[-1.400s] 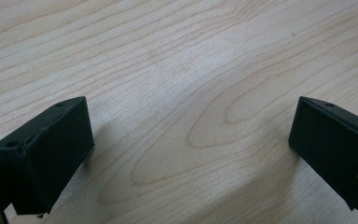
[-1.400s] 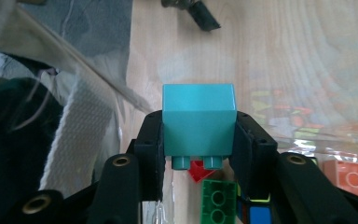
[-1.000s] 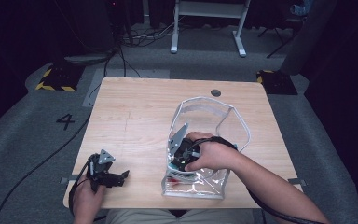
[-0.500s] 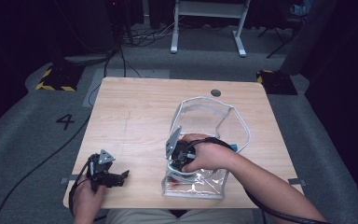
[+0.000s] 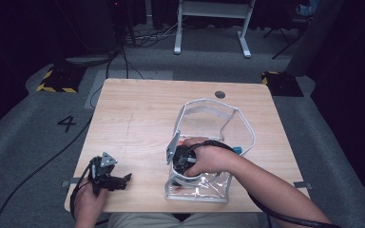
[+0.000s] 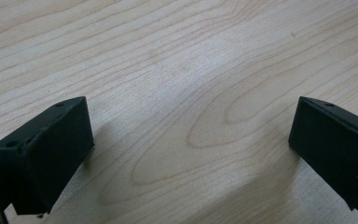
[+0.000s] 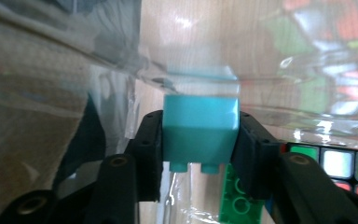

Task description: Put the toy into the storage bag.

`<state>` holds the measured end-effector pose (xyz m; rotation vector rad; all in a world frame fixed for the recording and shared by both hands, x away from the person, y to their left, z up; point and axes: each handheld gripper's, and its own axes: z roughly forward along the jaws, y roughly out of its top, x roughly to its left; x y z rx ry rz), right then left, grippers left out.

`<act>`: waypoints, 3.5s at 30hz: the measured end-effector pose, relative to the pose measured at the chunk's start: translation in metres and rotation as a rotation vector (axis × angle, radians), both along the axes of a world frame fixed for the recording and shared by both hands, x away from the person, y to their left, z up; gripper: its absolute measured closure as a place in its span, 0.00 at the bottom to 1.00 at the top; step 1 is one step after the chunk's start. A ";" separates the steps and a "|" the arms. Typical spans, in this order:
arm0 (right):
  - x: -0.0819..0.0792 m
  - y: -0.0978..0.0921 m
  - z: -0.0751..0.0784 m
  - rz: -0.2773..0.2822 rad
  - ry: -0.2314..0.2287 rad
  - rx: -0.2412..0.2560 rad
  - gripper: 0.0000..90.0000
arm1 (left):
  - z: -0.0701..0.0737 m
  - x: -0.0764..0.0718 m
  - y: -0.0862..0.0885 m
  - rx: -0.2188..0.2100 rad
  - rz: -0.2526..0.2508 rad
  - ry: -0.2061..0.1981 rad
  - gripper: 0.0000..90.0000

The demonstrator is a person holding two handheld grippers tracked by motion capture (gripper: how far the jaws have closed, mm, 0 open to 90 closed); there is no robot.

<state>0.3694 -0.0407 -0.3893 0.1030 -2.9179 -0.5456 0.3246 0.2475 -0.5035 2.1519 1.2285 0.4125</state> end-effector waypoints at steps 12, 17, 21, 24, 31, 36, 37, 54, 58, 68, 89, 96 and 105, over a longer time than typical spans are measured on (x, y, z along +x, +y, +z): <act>0.003 -0.009 0.019 -0.065 -0.066 0.095 0.49 | 0.000 0.000 0.000 0.001 0.002 -0.002 0.00; 0.008 -0.020 0.037 -0.116 -0.117 0.161 0.48 | 0.000 0.000 0.000 0.001 0.002 -0.002 0.00; 0.014 -0.032 0.050 -0.164 -0.151 0.212 0.47 | 0.000 0.000 0.000 0.002 0.001 -0.003 0.00; 0.020 -0.042 0.061 -0.197 -0.190 0.255 0.47 | 0.000 0.000 0.000 0.000 -0.001 0.000 0.00; 0.037 -0.077 0.083 -0.322 -0.250 0.332 0.45 | 0.000 0.000 0.000 0.000 -0.001 0.000 0.00; 0.044 -0.103 0.093 -0.388 -0.287 0.335 0.43 | 0.000 0.000 0.000 0.000 -0.001 0.000 0.00; 0.045 -0.110 0.095 -0.403 -0.299 0.332 0.43 | 0.000 0.000 0.000 0.000 -0.001 0.000 0.00; 0.056 -0.211 0.106 -0.665 -0.335 0.353 0.41 | -0.001 0.000 -0.001 0.000 0.005 -0.006 0.00; 0.056 -0.230 0.105 -0.713 -0.340 0.363 0.41 | 0.000 0.000 0.000 -0.003 0.001 -0.001 0.00; 0.054 -0.270 0.092 -0.841 -0.368 0.373 0.43 | 0.000 0.000 0.000 0.000 0.000 0.000 0.00; 0.064 -0.274 -0.026 -0.946 -0.247 0.356 0.43 | 0.000 0.000 0.000 -0.001 0.004 -0.002 0.00; 0.065 -0.263 -0.053 -0.952 -0.221 0.370 0.42 | 0.000 0.000 0.000 -0.001 0.002 -0.005 0.00; 0.061 -0.252 -0.077 -0.974 -0.201 0.368 0.41 | 0.000 0.000 0.000 0.001 -0.001 0.000 0.00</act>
